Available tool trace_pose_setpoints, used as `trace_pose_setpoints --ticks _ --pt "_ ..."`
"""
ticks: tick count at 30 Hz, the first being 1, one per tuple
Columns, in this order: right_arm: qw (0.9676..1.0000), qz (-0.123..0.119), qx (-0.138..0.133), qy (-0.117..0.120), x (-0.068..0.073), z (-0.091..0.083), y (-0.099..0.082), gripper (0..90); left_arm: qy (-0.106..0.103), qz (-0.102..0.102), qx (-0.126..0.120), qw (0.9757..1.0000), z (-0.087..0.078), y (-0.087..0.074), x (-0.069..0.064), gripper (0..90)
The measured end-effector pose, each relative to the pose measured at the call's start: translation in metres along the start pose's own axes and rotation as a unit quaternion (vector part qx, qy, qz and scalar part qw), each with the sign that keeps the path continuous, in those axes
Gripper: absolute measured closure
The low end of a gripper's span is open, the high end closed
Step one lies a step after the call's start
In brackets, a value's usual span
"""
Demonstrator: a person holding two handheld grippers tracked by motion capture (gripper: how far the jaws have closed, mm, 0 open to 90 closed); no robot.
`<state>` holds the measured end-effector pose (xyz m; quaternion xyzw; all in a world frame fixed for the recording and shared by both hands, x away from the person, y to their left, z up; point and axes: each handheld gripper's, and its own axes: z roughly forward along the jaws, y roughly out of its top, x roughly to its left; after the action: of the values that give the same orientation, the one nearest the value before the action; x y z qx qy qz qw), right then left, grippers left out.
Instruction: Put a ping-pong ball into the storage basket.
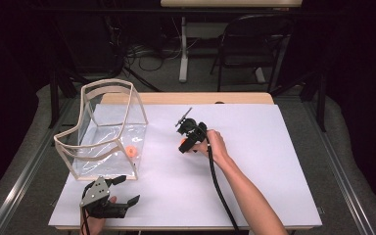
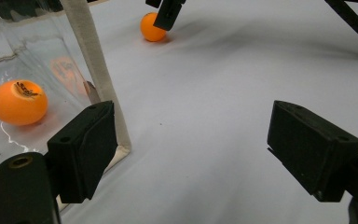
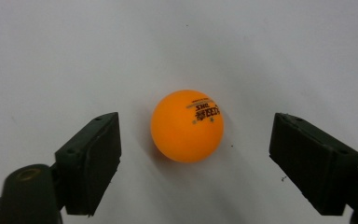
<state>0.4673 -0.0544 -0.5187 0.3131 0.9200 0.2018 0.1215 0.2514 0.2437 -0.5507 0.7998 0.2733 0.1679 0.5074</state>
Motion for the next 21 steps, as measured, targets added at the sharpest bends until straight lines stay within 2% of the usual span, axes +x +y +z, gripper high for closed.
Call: trace_pose_setpoints --ticks 11,21 --pt "0.9998 0.016 0.012 0.0 -0.0007 0.0051 0.0002 33.7 0.002 -0.002 0.001 1.0 0.0003 0.0002 -0.0008 16.0" --pt "0.9995 0.016 0.026 0.006 -0.0029 0.0095 -0.0011 47.1 0.0 -0.001 0.001 1.0 0.0003 0.0001 -0.0002 16.0"
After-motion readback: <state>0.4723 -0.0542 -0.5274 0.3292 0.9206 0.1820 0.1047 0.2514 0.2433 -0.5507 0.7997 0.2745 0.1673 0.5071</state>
